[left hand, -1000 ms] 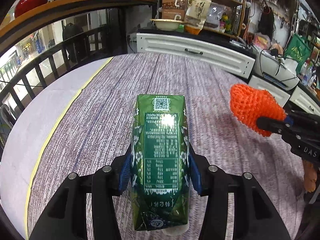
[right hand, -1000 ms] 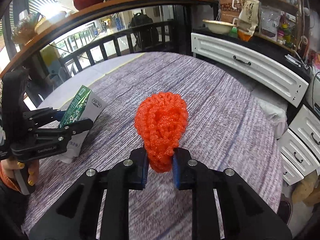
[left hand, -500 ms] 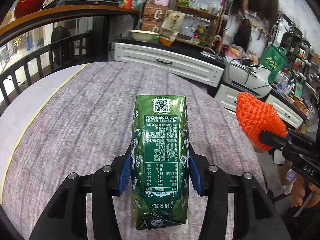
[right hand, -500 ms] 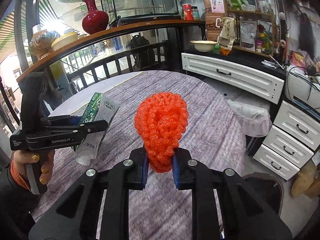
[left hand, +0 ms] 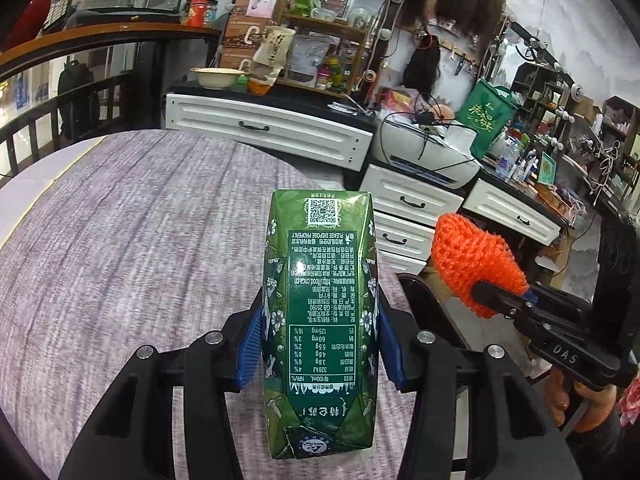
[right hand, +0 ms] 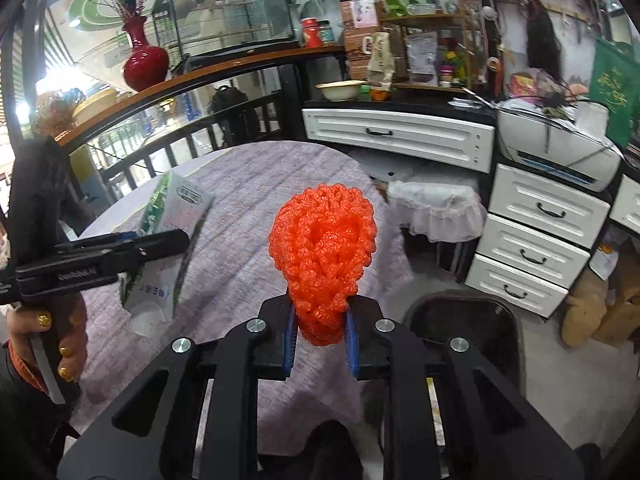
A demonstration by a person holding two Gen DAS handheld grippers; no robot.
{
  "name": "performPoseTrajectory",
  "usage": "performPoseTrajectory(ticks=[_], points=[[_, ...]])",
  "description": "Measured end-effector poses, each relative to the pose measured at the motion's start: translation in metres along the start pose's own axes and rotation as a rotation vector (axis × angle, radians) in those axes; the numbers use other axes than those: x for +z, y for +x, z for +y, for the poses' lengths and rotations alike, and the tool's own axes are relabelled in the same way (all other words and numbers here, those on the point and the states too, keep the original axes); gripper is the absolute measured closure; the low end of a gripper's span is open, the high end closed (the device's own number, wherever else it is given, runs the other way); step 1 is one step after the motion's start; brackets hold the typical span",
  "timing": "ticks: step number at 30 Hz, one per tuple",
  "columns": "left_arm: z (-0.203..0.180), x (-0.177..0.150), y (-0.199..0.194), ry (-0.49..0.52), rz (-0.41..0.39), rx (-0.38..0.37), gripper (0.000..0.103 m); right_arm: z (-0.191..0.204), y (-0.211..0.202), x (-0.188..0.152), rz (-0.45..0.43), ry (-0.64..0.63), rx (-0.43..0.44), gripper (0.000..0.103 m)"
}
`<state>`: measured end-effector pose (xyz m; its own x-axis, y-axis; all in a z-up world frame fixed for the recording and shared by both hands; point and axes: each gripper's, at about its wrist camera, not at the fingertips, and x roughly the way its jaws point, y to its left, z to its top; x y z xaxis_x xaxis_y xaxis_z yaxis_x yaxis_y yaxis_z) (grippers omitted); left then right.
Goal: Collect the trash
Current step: 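Carry the carton and knitted ball with both tools over the black bin, then open the right tool over the bin while the left tool releases the carton into it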
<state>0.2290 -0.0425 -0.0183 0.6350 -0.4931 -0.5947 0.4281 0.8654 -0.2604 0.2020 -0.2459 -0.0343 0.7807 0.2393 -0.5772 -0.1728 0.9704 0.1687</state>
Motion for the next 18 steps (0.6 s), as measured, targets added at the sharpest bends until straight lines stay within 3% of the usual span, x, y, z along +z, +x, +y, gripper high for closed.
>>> performPoseTrajectory(ticks=[3,10,13,14,17,18], points=[[-0.014,0.000,0.006,0.005,0.006,-0.039,0.054,-0.024,0.001,-0.009,0.024,0.051,-0.051,0.083],[-0.049,0.000,0.017,0.030,0.020,-0.097,0.054,-0.102,0.033,-0.039,0.171,0.277,-0.225,0.083],[-0.063,-0.001,0.022,0.047,0.024,-0.113,0.054,-0.128,0.047,-0.056,0.219,0.368,-0.236,0.080],[-0.068,-0.001,0.024,0.052,0.030,-0.123,0.054,-0.135,0.053,-0.062,0.249,0.390,-0.257,0.072],[-0.080,-0.003,0.031,0.065,0.042,-0.137,0.054,-0.149,0.055,-0.073,0.249,0.462,-0.297,0.031],[-0.082,-0.004,0.033,0.069,0.047,-0.138,0.054,-0.152,0.052,-0.075,0.241,0.484,-0.297,0.030]])
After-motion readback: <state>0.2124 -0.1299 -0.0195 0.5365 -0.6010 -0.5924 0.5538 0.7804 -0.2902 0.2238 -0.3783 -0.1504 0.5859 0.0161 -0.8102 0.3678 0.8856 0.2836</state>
